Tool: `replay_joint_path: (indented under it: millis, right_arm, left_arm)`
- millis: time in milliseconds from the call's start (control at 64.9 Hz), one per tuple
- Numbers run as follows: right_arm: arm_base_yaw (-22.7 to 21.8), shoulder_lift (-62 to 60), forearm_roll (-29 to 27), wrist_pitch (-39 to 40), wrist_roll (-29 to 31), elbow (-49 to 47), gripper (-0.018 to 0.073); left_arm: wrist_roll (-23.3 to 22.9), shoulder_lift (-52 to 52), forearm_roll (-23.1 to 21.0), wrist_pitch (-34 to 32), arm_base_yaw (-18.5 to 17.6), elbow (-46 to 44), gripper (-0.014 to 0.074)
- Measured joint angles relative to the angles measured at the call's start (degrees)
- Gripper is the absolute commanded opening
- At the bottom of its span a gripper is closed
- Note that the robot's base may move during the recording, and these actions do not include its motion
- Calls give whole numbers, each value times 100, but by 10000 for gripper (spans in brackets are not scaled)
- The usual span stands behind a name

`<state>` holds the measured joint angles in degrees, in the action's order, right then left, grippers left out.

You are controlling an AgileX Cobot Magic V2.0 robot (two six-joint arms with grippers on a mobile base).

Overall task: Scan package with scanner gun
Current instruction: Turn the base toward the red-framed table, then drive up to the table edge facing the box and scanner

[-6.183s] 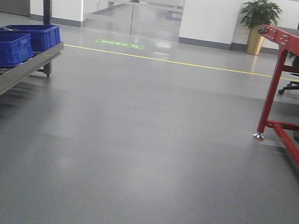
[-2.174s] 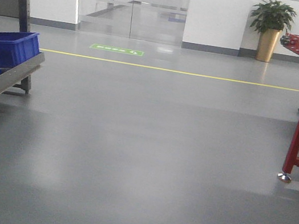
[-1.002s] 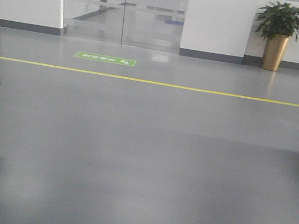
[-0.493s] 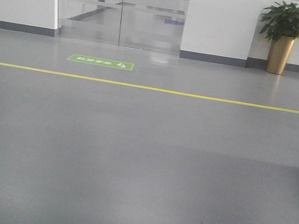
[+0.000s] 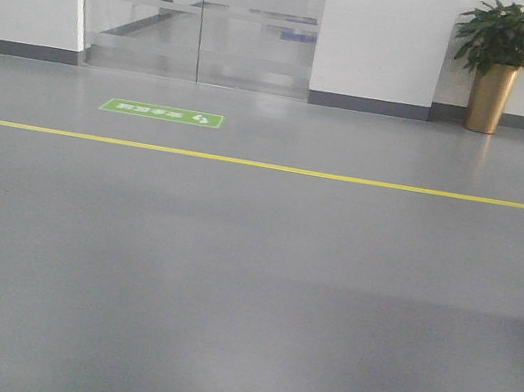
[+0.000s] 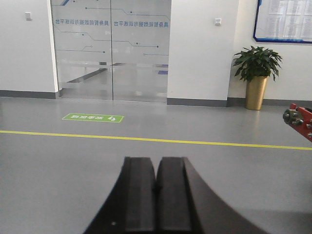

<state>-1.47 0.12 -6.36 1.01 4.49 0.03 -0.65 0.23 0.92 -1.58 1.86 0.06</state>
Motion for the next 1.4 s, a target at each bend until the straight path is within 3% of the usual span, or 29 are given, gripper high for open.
replay_joint_path:
  millis: [1403]
  right_arm:
    - [0,0,0,-13,0,0,-162]
  left_arm:
    - [0,0,0,0,0,0,-111]
